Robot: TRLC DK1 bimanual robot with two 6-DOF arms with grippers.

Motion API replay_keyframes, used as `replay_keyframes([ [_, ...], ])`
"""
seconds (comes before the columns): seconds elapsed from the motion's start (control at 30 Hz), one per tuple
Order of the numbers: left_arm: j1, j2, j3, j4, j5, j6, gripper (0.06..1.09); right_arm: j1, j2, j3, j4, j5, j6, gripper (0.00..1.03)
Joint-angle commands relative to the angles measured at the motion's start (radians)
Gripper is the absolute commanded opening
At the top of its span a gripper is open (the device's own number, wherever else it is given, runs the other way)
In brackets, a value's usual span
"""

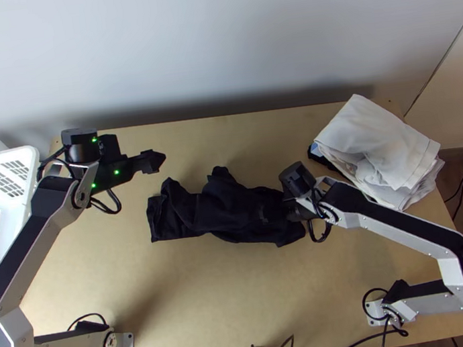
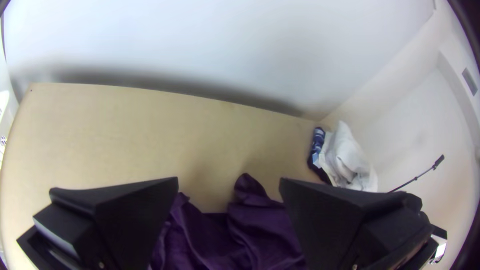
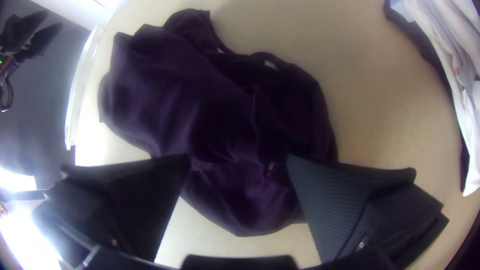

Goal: Fold the t-shirt

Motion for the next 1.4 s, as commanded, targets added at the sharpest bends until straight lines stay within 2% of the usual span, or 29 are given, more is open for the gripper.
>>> replay_keyframes([
  [0.0, 0.007, -0.007, -0.009, 0.008, 0.001, 0.012, 1.04, -0.022, 0.028, -0.025, 0.053, -0.002, -0.018, 0.86],
  [0.33, 0.019, -0.029, -0.043, 0.016, 0.001, 0.014, 1.04, -0.045, 0.028, -0.011, 0.099, -0.002, -0.064, 0.86],
  [0.37, 0.02, -0.03, -0.046, 0.016, 0.001, 0.014, 1.04, -0.044, 0.028, -0.01, 0.099, -0.002, -0.064, 0.83],
  [0.43, 0.022, -0.033, -0.049, 0.017, 0.001, 0.014, 1.04, -0.039, 0.024, -0.01, 0.099, -0.002, -0.056, 0.63],
  [0.47, 0.025, -0.035, -0.05, 0.017, 0.001, 0.014, 1.04, -0.039, 0.017, -0.008, 0.099, -0.002, -0.044, 0.48],
  [0.5, 0.027, -0.037, -0.054, 0.017, 0.001, 0.014, 1.04, -0.044, 0.003, -0.007, 0.104, -0.002, -0.015, 0.28],
  [0.53, 0.028, -0.038, -0.055, 0.019, 0.001, 0.014, 1.04, -0.05, -0.009, -0.007, 0.113, -0.017, 0.016, 0.16],
  [0.6, 0.039, -0.043, -0.064, 0.022, 0.001, 0.015, 1.04, -0.084, -0.04, -0.011, 0.119, -0.141, 0.047, 0.11],
  [0.67, 0.054, -0.05, -0.075, 0.028, 0.001, 0.017, 1.04, -0.09, -0.078, -0.007, 0.122, -0.209, 0.053, 0.03],
  [1.03, 0.123, -0.119, -0.15, 0.051, 0.003, 0.017, 1.04, -0.176, -0.167, -0.051, 0.131, -0.239, 0.047, 0.03],
  [1.13, 0.154, -0.138, -0.162, 0.051, 0.013, 0.018, 1.04, -0.177, -0.247, -0.01, 0.154, -0.239, 0.013, 0.03],
  [1.2, 0.165, -0.149, -0.181, 0.051, 0.023, 0.018, 1.04, -0.179, -0.315, 0.01, 0.243, -0.235, 0.025, 0.03],
  [1.37, 0.163, -0.161, -0.265, 0.053, 0.024, 0.027, 1.04, -0.256, -0.347, 0.125, 0.24, -0.209, 0.044, 0.03],
])
